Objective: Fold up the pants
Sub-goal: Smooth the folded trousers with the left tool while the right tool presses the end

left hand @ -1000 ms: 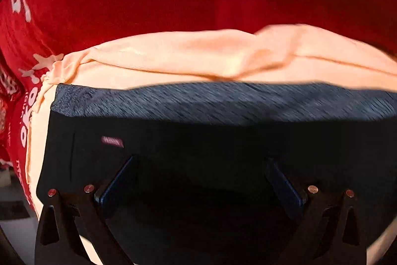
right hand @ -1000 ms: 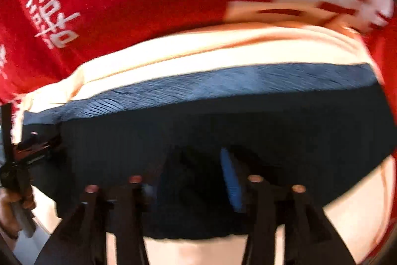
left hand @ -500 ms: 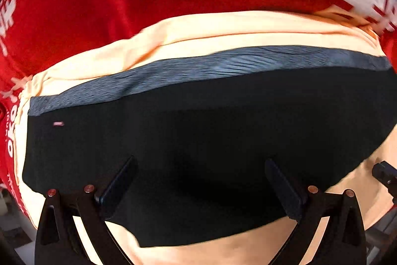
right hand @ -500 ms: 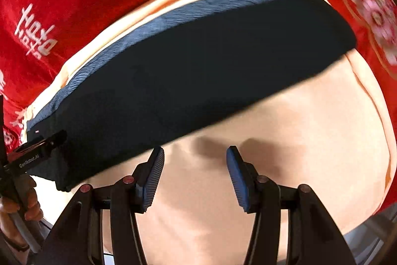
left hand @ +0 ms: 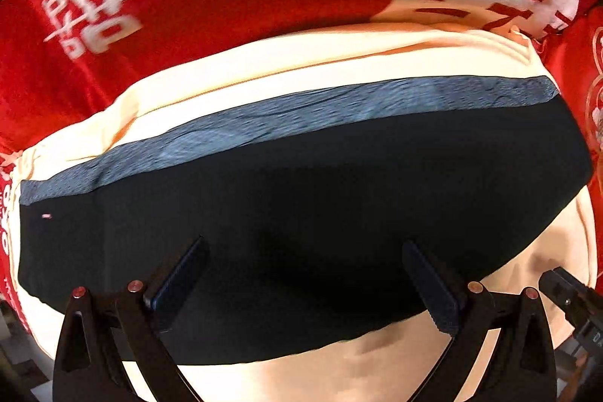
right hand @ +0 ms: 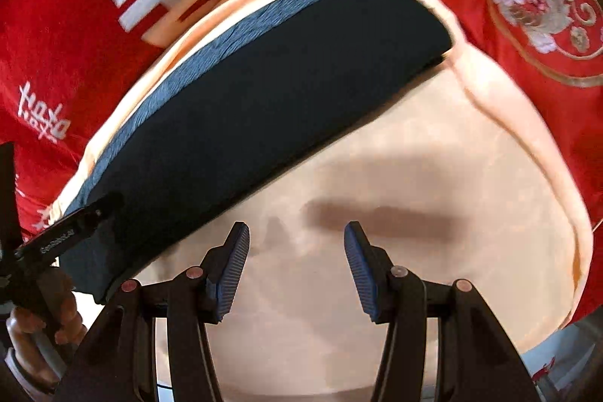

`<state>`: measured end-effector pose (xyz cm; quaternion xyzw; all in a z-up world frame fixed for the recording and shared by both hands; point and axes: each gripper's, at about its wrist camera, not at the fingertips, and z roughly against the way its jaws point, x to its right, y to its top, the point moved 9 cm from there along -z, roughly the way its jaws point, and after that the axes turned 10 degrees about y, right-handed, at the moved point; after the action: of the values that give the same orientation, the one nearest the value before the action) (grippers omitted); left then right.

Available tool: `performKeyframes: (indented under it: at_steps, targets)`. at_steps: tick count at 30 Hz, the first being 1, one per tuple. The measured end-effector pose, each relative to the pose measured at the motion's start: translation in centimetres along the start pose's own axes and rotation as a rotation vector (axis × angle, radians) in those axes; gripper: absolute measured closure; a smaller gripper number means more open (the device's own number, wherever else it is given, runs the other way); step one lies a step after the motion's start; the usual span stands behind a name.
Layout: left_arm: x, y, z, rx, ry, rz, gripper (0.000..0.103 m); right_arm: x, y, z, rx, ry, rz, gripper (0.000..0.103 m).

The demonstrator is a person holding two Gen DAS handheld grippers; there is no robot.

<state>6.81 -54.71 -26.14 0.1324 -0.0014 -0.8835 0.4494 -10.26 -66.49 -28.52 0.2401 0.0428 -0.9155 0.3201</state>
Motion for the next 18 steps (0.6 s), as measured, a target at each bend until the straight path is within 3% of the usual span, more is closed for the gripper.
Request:
performKeyframes:
  at_steps: [2,5,7,10,11,12,13,16,18]
  targets:
    - [1.7,0.1,-0.5,0.005,0.007,-0.004,0.000,1.1,1.0,0.5,0.024,0.013,-0.028,0.047]
    - [2.5,-0.6,-3.5,-0.075,0.022,0.019,0.000,2.8,2.7,1.2,0.064,0.026,-0.088,0.046]
    - [2.5,-0.7,-3.5,-0.069,-0.006,0.083,0.000,4.2,4.3,1.4,0.099,0.042,-0.141,0.046]
    - [2.4,-1.5,-3.6,-0.050,0.010,0.075,0.000,6.2,6.3,0.7,0.125,0.044,-0.214,0.047]
    - [2.2,-1.4,-4.1,-0.052,0.017,0.075,0.000,6.7,6.8,0.7,0.137,0.053,-0.239,0.050]
    - [2.5,-1.8,-3.8,-0.058,0.024,0.076,0.000,7.0,7.5,1.1,0.163,0.066,-0.250,0.062]
    - [2.7,-2.1,-3.4,-0.065,0.031,0.076,0.000,6.9,8.0,1.5,0.176,0.062,-0.235,0.083]
    - [3.5,-1.0,-2.8,-0.063,0.047,0.070,0.000,6.8,9.1,2.2,0.194,0.010,-0.152,0.084]
    - [1.3,-1.5,-3.5,-0.058,0.047,0.077,0.000,7.4,8.9,1.7,0.162,0.000,-0.150,0.084]
